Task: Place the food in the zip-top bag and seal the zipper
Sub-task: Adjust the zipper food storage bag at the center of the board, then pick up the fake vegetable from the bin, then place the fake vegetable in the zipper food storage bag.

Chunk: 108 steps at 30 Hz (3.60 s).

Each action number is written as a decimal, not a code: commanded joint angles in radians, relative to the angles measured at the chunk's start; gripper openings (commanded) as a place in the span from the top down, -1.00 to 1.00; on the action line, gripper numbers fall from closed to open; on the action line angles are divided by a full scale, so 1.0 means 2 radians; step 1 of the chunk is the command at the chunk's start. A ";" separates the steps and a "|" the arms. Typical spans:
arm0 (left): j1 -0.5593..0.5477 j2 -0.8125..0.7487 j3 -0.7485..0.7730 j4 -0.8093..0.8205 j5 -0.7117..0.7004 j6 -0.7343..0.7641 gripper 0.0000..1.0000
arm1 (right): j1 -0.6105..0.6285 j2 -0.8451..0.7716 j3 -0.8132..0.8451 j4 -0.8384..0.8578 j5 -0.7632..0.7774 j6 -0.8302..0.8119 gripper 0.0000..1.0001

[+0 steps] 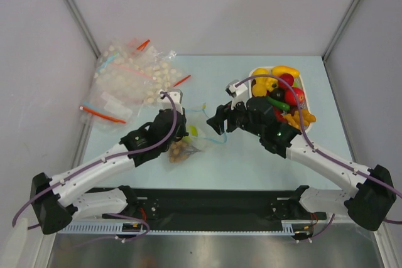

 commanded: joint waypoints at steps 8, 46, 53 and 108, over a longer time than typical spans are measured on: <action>0.003 0.042 0.050 -0.024 -0.003 0.003 0.99 | -0.091 -0.073 -0.023 -0.020 0.143 0.097 -0.48; 0.003 -0.005 0.017 0.012 0.030 0.008 0.99 | -0.373 -0.029 -0.055 -0.125 0.392 0.255 -0.99; 0.003 -0.005 0.016 0.014 0.030 0.008 0.99 | -0.403 0.040 -0.050 -0.128 0.357 0.283 -0.99; 0.002 0.011 0.014 0.051 0.113 0.027 0.99 | -0.145 -0.243 -0.173 0.239 -0.122 0.125 0.28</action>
